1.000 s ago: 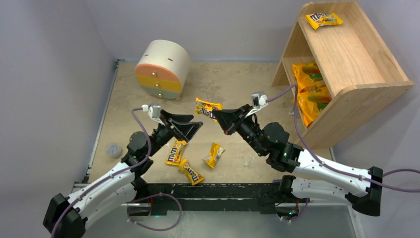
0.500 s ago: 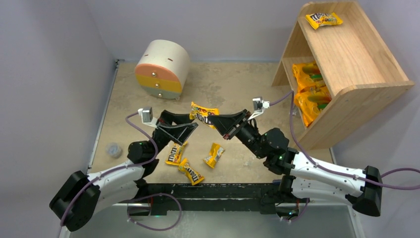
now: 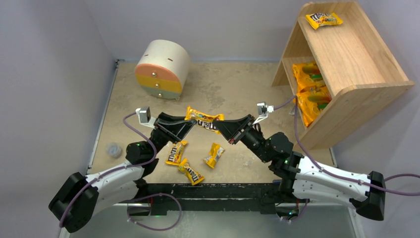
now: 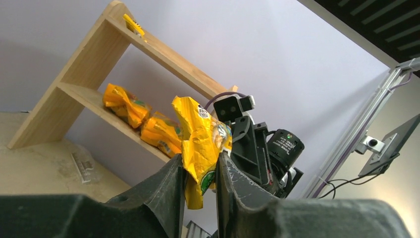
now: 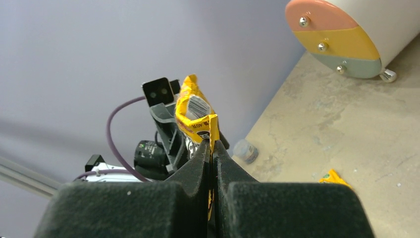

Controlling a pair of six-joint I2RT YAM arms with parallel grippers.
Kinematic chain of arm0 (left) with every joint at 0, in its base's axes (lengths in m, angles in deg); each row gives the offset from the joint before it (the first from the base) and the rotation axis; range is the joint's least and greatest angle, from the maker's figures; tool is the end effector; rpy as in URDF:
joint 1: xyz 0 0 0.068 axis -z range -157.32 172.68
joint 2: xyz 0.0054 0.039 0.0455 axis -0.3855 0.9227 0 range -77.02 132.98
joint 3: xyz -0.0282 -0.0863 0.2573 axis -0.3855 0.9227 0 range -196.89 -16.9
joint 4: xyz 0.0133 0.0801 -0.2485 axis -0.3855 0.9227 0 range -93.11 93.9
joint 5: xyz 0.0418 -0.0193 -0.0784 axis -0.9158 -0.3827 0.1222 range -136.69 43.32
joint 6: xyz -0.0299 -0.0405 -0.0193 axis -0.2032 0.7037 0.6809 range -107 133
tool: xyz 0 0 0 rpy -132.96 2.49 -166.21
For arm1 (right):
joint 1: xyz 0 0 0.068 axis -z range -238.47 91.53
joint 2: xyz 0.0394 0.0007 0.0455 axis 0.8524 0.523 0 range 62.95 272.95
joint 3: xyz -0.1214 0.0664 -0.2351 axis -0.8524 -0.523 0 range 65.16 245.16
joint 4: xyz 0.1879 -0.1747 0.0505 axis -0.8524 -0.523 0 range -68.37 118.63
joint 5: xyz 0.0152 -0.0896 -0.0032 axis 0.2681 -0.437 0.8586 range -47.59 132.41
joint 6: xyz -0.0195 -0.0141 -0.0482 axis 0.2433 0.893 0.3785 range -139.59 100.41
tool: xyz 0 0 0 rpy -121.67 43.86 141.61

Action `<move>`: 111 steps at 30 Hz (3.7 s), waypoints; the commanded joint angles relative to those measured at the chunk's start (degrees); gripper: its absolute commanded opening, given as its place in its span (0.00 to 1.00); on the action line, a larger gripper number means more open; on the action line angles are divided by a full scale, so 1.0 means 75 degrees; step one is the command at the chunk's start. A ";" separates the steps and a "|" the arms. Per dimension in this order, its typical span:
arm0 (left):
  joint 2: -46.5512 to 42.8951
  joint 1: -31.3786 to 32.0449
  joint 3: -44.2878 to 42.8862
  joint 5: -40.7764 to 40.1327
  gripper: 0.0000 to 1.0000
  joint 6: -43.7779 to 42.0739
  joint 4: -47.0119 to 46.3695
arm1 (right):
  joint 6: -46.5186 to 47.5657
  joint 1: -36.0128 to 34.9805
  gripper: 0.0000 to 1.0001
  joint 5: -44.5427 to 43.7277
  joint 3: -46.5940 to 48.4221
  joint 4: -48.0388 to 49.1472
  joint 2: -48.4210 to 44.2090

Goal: Place and organize the candy bags onto the shelf

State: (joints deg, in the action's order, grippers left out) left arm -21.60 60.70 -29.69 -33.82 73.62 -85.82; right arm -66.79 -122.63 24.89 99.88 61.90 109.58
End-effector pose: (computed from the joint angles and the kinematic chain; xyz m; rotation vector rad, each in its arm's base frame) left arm 0.1324 -0.1135 0.2791 0.0414 1.0196 -1.6892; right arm 0.0930 0.1677 0.3529 0.1007 1.3595 1.4931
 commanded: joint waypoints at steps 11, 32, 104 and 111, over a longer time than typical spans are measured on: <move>-0.0882 -0.0060 -0.1517 -0.0336 0.00 -0.0551 0.3898 | 0.4372 -0.0010 0.96 -0.0782 -0.0090 -0.0924 -0.0583; 0.1885 -0.1519 -0.6260 0.4192 0.00 -0.1179 1.1222 | 1.4023 0.0012 0.98 0.0433 -0.0287 -0.1595 -0.0755; -0.0419 -0.1577 -0.5571 -0.3033 0.96 -0.2997 1.5234 | 1.3355 0.5941 0.00 -0.3475 1.0794 -0.3871 0.5612; -0.0323 -0.1577 -0.5572 -0.3066 0.97 -0.3181 1.5263 | 1.3362 0.7534 0.00 -0.3217 1.0781 -0.4175 0.5822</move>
State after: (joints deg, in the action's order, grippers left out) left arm -24.42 49.05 -71.29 -56.55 52.07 28.97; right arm 32.16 -70.79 -0.05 179.00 30.65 154.71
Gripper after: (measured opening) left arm 0.967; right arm 0.024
